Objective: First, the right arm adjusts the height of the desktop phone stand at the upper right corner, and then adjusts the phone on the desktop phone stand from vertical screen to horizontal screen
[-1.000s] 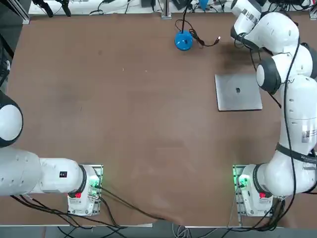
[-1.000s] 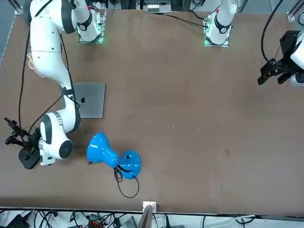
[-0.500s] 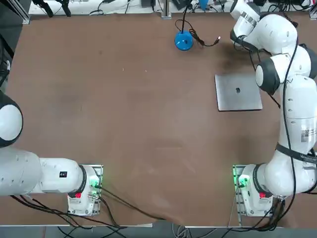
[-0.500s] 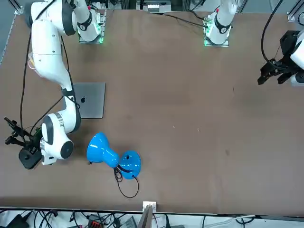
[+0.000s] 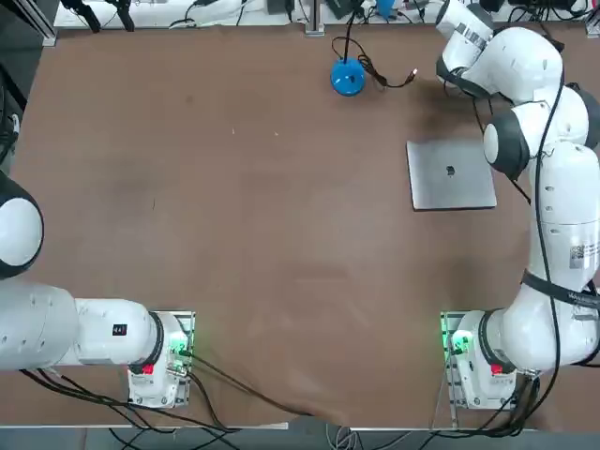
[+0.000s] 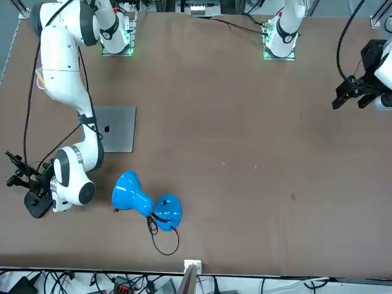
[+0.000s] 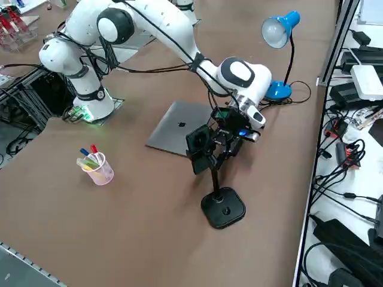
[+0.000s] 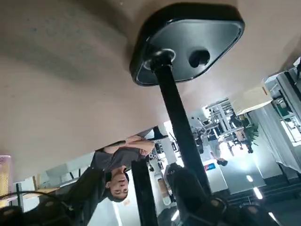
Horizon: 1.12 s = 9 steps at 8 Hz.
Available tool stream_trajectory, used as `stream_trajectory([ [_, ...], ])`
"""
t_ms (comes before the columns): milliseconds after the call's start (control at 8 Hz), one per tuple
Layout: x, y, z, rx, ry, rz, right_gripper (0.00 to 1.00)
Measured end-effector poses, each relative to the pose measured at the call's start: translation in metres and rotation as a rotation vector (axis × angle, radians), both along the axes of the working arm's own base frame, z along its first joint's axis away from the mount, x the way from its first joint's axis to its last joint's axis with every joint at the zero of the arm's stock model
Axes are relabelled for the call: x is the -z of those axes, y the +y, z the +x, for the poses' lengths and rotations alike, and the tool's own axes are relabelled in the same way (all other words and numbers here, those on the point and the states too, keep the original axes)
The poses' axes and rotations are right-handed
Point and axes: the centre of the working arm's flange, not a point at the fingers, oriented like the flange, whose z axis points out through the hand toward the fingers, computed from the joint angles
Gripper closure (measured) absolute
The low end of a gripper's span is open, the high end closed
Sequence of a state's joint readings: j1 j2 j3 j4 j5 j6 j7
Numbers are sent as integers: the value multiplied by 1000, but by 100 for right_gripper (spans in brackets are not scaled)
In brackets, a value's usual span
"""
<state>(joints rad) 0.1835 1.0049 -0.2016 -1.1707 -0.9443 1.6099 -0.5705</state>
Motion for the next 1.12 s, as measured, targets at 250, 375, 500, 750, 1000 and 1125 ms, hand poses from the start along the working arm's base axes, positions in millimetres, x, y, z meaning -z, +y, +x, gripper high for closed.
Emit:
stream_trajectory([
  [250,5,-5,-1,6,8,-9,15],
  [375,6,-6,-2,6,9,-11,18],
  [500,6,-6,-2,6,9,-12,20],
  [750,6,-6,-2,6,9,-13,33],
  [1000,5,-6,-2,6,10,-13,39],
  [1125,5,-6,-2,6,10,-13,45],
])
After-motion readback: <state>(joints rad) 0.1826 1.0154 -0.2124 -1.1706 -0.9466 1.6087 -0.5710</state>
